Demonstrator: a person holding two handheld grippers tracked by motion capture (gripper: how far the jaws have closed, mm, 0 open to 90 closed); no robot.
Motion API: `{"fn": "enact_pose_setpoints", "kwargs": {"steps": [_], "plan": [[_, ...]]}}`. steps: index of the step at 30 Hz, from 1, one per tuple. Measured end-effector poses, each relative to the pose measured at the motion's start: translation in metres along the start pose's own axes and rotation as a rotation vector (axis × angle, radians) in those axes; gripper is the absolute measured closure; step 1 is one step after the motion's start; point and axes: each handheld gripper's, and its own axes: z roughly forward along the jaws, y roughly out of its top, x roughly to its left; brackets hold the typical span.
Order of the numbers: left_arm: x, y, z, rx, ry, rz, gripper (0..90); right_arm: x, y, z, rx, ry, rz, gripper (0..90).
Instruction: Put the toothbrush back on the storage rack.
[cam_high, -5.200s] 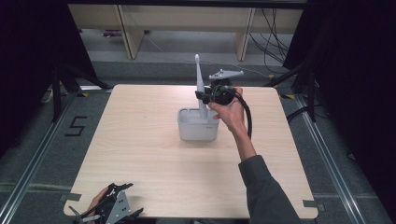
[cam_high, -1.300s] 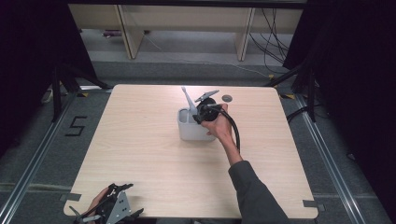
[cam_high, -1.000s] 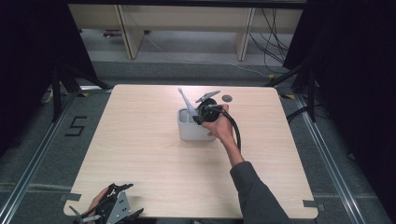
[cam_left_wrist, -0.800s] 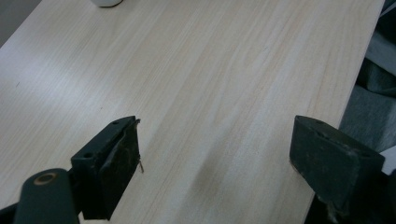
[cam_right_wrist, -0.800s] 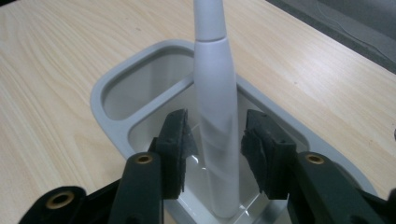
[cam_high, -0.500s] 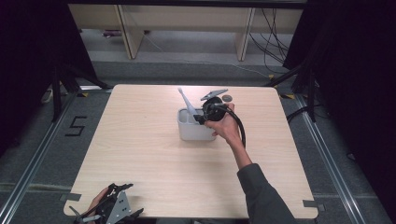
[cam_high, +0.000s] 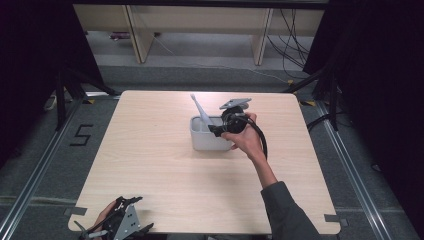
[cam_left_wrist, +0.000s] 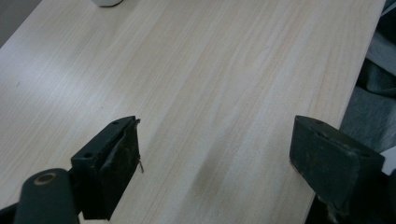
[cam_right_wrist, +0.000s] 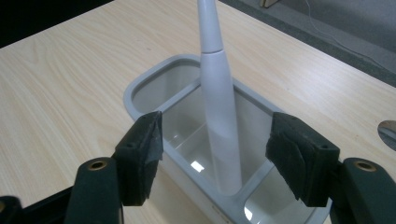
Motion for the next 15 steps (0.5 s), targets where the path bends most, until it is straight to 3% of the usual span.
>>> {"fn": "enact_pose_setpoints", "kwargs": {"steps": [3, 5, 8, 10, 15], "plan": [[0.000, 0.000, 0.001, -0.017, 0.006, -0.003, 15.6, 0.003, -0.002, -0.003, -0.005, 0.007, 0.005, 34.7], [0.000, 0.000, 0.000, -0.001, 0.000, -0.001, 15.6, 0.005, -0.004, -0.006, -0.018, 0.017, 0.015, 34.6], [0.000, 0.000, 0.000, 0.002, -0.004, 0.004, 15.6, 0.006, -0.005, -0.010, -0.024, 0.014, -0.009, 34.1], [0.000, 0.000, 0.000, 0.000, 0.000, -0.001, 15.5, 0.009, -0.005, -0.014, -0.027, 0.020, 0.015, 34.1], [0.000, 0.000, 0.001, -0.007, 0.007, -0.003, 15.6, 0.010, -0.009, -0.020, -0.039, 0.023, -0.004, 33.6]]}}
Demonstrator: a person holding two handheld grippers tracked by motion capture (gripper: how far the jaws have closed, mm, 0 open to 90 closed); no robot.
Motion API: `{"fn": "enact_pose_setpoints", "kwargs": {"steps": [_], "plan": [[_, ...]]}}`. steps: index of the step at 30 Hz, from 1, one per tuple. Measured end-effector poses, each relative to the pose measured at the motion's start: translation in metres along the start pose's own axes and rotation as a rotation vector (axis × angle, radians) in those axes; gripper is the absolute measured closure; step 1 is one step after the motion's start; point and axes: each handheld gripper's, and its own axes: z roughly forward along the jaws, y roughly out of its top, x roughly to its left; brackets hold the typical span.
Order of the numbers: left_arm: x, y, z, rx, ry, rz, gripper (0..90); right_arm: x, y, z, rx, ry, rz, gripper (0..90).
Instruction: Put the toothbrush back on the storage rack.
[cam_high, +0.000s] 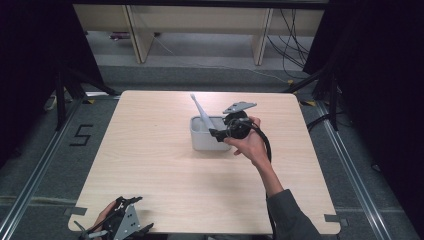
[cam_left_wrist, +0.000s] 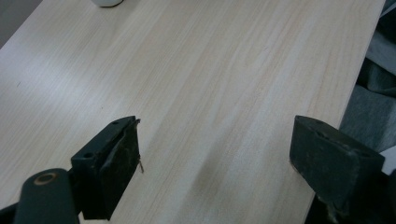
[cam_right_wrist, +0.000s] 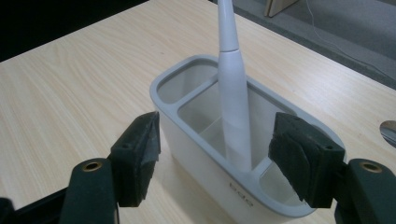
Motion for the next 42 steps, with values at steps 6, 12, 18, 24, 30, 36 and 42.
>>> {"fn": "enact_pose_setpoints", "kwargs": {"steps": [6, 12, 18, 24, 30, 36, 42], "plan": [[0.000, 0.000, -0.001, 0.011, -0.019, 0.005, 15.6, 0.002, -0.008, -0.007, -0.025, 0.006, -0.015, 33.3], [0.001, 0.000, -0.002, 0.017, -0.014, 0.012, 15.6, 0.004, -0.011, -0.014, -0.027, 0.007, 0.003, 32.7], [0.000, 0.000, -0.001, 0.010, -0.014, 0.014, 15.6, 0.003, -0.012, -0.018, -0.043, 0.003, -0.003, 31.1], [0.001, 0.000, -0.002, -0.006, -0.007, 0.005, 15.6, 0.005, -0.014, -0.018, -0.053, 0.012, 0.029, 29.7], [0.000, 0.001, -0.002, -0.014, -0.001, -0.001, 15.6, 0.006, -0.019, -0.024, -0.043, 0.010, 0.012, 28.4], [0.001, 0.001, -0.003, -0.006, -0.004, 0.001, 15.6, 0.010, -0.027, -0.029, -0.047, 0.016, -0.008, 28.0], [0.000, 0.001, -0.003, -0.009, -0.006, -0.003, 15.6, 0.015, -0.034, -0.034, -0.039, 0.013, -0.002, 27.3]]}}
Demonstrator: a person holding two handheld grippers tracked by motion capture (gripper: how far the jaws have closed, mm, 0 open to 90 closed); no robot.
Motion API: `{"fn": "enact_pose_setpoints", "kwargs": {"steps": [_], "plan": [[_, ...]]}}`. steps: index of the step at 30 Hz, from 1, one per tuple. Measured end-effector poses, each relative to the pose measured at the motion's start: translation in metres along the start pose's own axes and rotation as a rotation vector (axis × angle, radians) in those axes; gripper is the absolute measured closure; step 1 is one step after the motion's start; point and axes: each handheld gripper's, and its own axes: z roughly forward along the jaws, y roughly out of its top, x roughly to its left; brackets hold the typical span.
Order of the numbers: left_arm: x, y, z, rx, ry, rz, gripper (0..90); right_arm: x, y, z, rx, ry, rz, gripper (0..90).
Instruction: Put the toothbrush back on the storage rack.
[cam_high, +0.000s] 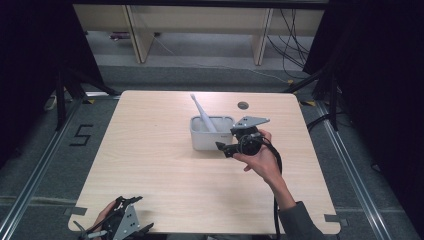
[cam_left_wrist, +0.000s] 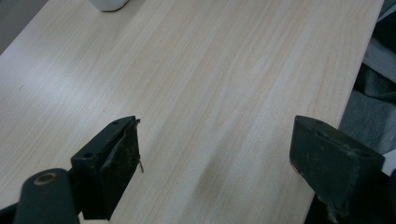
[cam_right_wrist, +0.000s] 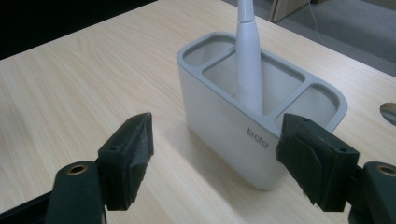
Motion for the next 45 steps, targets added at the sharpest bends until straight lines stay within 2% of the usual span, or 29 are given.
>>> {"fn": "enact_pose_setpoints", "kwargs": {"steps": [1, 2, 5, 8, 12, 18, 19, 21, 22, 23, 24, 26, 27, 28, 29, 30, 31, 32, 33, 35, 36, 38, 41, 43, 44, 45], "plan": [[0.001, 0.000, -0.001, 0.015, -0.006, 0.017, 15.6, 0.000, -0.001, 0.000, 0.000, 0.005, -0.017, 27.2], [0.000, 0.000, 0.000, 0.003, 0.003, 0.003, 15.5, 0.000, -0.003, -0.001, -0.006, -0.004, -0.027, 27.2], [0.000, 0.000, 0.000, 0.000, 0.002, 0.002, 15.6, 0.002, -0.009, -0.005, -0.002, 0.011, -0.012, 27.1], [0.000, 0.000, 0.000, 0.004, 0.002, 0.005, 15.6, 0.003, -0.016, -0.007, 0.002, 0.006, -0.027, 27.1], [0.000, 0.000, 0.000, 0.002, 0.003, 0.002, 15.6, 0.005, -0.024, -0.010, 0.007, 0.005, -0.020, 26.9], [0.000, -0.001, 0.001, -0.001, 0.009, 0.002, 15.6, 0.008, -0.034, -0.013, 0.009, 0.030, -0.002, 26.2], [0.001, 0.000, 0.000, 0.011, 0.000, 0.016, 15.6, 0.008, -0.035, -0.013, 0.005, 0.030, -0.016, 26.0], [0.000, -0.001, 0.001, 0.000, 0.005, 0.004, 15.6, 0.010, -0.038, -0.013, 0.004, 0.034, 0.003, 25.8], [0.000, -0.001, 0.001, 0.005, 0.003, 0.009, 15.6, 0.010, -0.040, -0.013, -0.001, 0.021, -0.009, 25.6], [0.000, -0.001, 0.001, 0.000, 0.004, 0.002, 15.6, 0.010, -0.042, -0.013, 0.002, 0.033, -0.010, 25.4], [0.001, 0.000, 0.000, 0.014, 0.000, 0.020, 15.6, 0.013, -0.043, -0.013, 0.003, 0.034, 0.010, 25.1], [0.000, 0.000, 0.000, 0.000, 0.005, 0.000, 15.6, 0.013, -0.045, -0.014, 0.004, 0.034, -0.005, 24.4], [-0.001, -0.001, 0.001, -0.010, 0.019, 0.001, 15.6, 0.014, -0.047, -0.014, -0.003, 0.042, -0.002, 24.2], [0.000, 0.000, 0.000, 0.007, 0.017, 0.017, 15.6, 0.015, -0.048, -0.015, 0.002, 0.044, 0.011, 23.6], [0.000, 0.000, 0.000, 0.000, 0.015, 0.005, 15.6, 0.015, -0.049, -0.015, -0.006, 0.046, -0.009, 22.9], [0.000, -0.001, 0.001, -0.003, 0.008, 0.002, 15.6, 0.016, -0.050, -0.015, -0.013, 0.034, 0.001, 22.6], [0.001, 0.000, 0.000, 0.010, 0.000, 0.015, 15.6, 0.017, -0.051, -0.016, -0.008, 0.046, 0.002, 22.6], [0.000, -0.001, 0.001, -0.001, 0.009, 0.003, 15.5, 0.018, -0.053, -0.017, -0.011, 0.042, 0.020, 22.6], [0.000, 0.000, 0.001, 0.002, 0.005, 0.006, 15.6, 0.017, -0.054, -0.017, -0.018, 0.037, -0.005, 22.3], [0.001, 0.000, -0.001, 0.013, 0.003, 0.021, 15.6, 0.019, -0.058, -0.018, -0.017, 0.040, 0.016, 21.8], [0.000, 0.000, 0.000, 0.005, 0.006, 0.005, 15.6, 0.018, -0.059, -0.017, -0.037, 0.028, -0.011, 21.8], [0.000, 0.000, 0.000, 0.005, 0.006, 0.005, 15.6, 0.020, -0.063, -0.018, -0.028, 0.047, 0.010, 21.8], [0.000, 0.000, 0.001, -0.003, 0.011, 0.002, 15.6, 0.021, -0.070, -0.017, -0.026, 0.050, 0.004, 22.0], [0.000, -0.001, 0.001, -0.001, 0.009, 0.002, 15.6, 0.022, -0.076, -0.018, -0.019, 0.043, 0.040, 22.1], [0.000, -0.001, 0.001, -0.002, 0.008, 0.001, 15.6, 0.021, -0.078, -0.017, -0.020, 0.044, 0.025, 22.0], [0.000, -0.001, 0.001, -0.001, 0.012, 0.004, 15.6, 0.022, -0.080, -0.017, -0.018, 0.048, 0.038, 21.9]]}}
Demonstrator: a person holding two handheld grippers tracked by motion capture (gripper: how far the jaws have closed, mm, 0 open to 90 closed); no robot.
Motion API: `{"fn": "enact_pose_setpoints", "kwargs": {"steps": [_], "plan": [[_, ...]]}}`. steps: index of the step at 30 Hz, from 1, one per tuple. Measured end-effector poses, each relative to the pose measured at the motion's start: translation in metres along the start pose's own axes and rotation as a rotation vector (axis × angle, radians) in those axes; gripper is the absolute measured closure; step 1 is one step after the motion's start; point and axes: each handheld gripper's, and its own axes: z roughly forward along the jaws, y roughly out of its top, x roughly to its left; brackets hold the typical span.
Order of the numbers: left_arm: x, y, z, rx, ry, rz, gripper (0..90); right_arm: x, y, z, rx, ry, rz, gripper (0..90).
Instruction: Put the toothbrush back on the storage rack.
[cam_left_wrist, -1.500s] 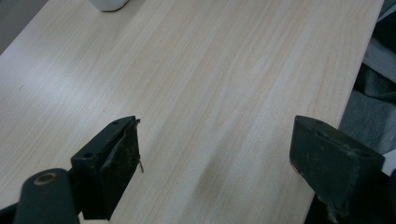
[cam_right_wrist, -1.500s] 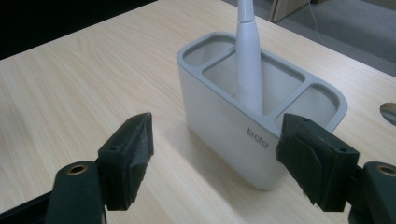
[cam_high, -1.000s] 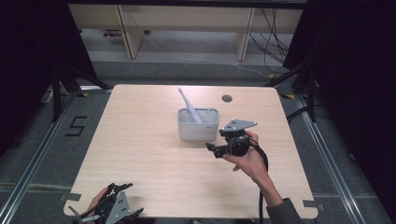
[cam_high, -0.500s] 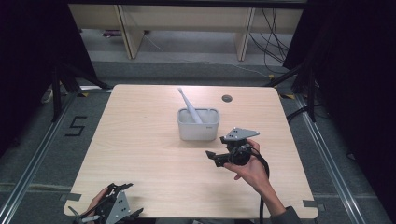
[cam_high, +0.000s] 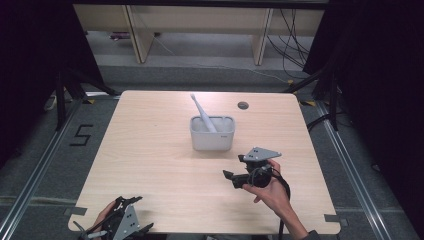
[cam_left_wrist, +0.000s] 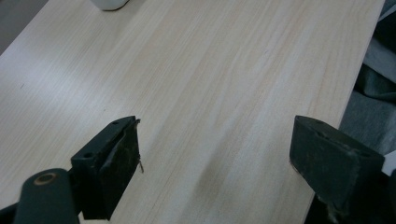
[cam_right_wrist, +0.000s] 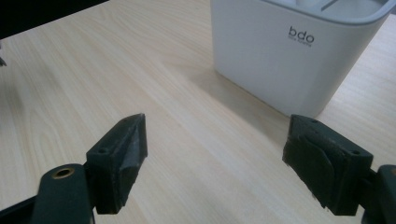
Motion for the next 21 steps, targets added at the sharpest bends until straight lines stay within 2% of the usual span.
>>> {"fn": "enact_pose_setpoints", "kwargs": {"steps": [1, 2, 3, 4, 5, 6, 7, 8, 9, 10, 11, 12, 13, 14, 15, 16, 17, 18, 19, 20, 21], "plan": [[0.000, 0.000, -0.001, 0.002, -0.006, -0.004, 15.6, -0.001, -0.002, 0.001, -0.002, 0.010, -0.017, 21.7], [0.000, 0.001, -0.001, 0.005, -0.005, 0.000, 15.6, 0.000, -0.004, 0.000, -0.002, 0.004, -0.002, 21.5], [0.000, 0.000, -0.001, 0.003, -0.009, -0.003, 15.6, -0.001, -0.005, 0.000, -0.003, 0.013, -0.017, 21.4], [0.001, 0.000, -0.002, 0.018, -0.011, 0.013, 15.6, 0.000, -0.007, -0.001, 0.002, 0.013, 0.001, 21.1], [0.000, 0.000, 0.000, -0.001, 0.000, -0.004, 15.6, 0.001, -0.009, -0.001, 0.003, 0.011, 0.017, 21.0], [0.001, 0.000, -0.001, 0.012, -0.010, 0.010, 15.6, 0.000, -0.010, -0.001, 0.000, 0.019, -0.013, 20.8], [0.001, 0.000, -0.001, 0.015, -0.012, 0.007, 15.6, 0.002, -0.012, -0.002, 0.003, 0.009, 0.004, 20.8], [-0.001, 0.000, 0.000, 0.000, -0.002, -0.003, 15.6, 0.001, -0.013, -0.001, 0.000, 0.023, -0.004, 20.7], [0.000, 0.000, -0.001, 0.008, -0.006, 0.005, 15.5, 0.003, -0.015, -0.002, 0.007, 0.013, 0.026, 20.4], [0.001, 0.001, -0.001, 0.019, -0.006, 0.019, 15.6, 0.001, -0.016, -0.002, -0.001, 0.007, -0.013, 20.1], [-0.001, 0.000, 0.001, -0.010, 0.022, -0.004, 15.6, 0.002, -0.018, -0.002, 0.004, 0.016, 0.001, 20.0], [-0.001, 0.000, 0.001, -0.010, 0.022, -0.004, 15.6, 0.001, -0.019, -0.003, 0.007, 0.020, -0.008, 19.7], [0.001, 0.000, -0.002, 0.018, -0.002, 0.018, 15.6, 0.001, -0.020, -0.004, 0.003, 0.010, -0.013, 19.5], [0.001, 0.000, -0.001, 0.023, -0.006, 0.019, 15.6, 0.002, -0.022, -0.003, 0.004, 0.030, 0.009, 19.5], [0.001, 0.000, -0.001, 0.023, -0.016, 0.015, 15.6, 0.004, -0.023, -0.005, 0.009, 0.013, 0.015, 19.2], [-0.001, -0.001, 0.001, -0.003, 0.012, -0.003, 15.6, 0.003, -0.025, -0.005, 0.009, 0.019, 0.014, 19.1], [-0.001, 0.000, 0.001, 0.002, 0.005, 0.000, 15.6, 0.002, -0.026, -0.006, -0.013, 0.006, -0.017, 18.7], [-0.001, 0.000, 0.001, 0.000, 0.012, 0.001, 15.6, 0.004, -0.028, -0.006, 0.003, 0.019, 0.018, 18.2], [-0.001, 0.000, 0.000, 0.004, -0.007, 0.001, 15.6, 0.004, -0.029, -0.006, 0.001, 0.012, 0.019, 18.0], [0.000, 0.000, -0.001, 0.012, -0.008, 0.010, 15.6, 0.005, -0.031, -0.007, 0.014, 0.023, 0.028, 18.0], [0.000, 0.000, -0.001, 0.013, -0.007, 0.010, 15.6, 0.003, -0.032, -0.008, 0.002, 0.005, -0.006, 17.9]]}}
